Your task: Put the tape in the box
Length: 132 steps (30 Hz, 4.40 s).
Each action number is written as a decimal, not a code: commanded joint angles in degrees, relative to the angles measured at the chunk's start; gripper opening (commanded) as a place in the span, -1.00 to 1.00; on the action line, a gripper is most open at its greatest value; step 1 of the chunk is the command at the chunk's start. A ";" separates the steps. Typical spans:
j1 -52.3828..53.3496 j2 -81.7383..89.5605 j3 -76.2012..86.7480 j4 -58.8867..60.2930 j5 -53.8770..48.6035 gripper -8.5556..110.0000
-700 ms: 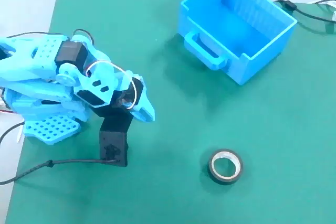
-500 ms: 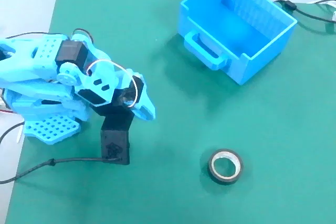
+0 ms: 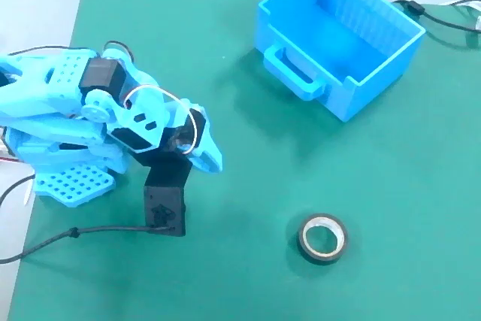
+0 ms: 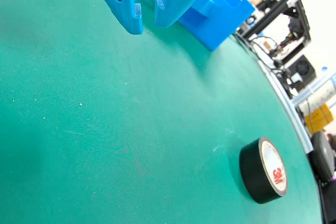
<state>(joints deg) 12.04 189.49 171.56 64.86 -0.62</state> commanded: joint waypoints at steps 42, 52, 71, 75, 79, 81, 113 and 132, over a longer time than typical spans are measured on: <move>15.29 -66.53 -68.20 14.68 -2.46 -0.81; 16.08 -79.45 -76.73 14.85 -2.90 -0.67; 13.97 -107.58 -92.90 15.64 -5.71 -0.51; 12.92 -113.64 -96.94 17.31 -7.12 -0.51; 11.34 -117.07 -98.26 17.58 -7.82 -0.51; 10.72 -117.77 -98.70 17.58 -7.91 -0.51; 10.55 -127.88 -107.14 17.84 -14.85 -0.46; 10.81 -127.88 -107.14 18.90 -17.31 -0.60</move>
<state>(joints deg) 21.80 60.56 69.43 82.44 -16.35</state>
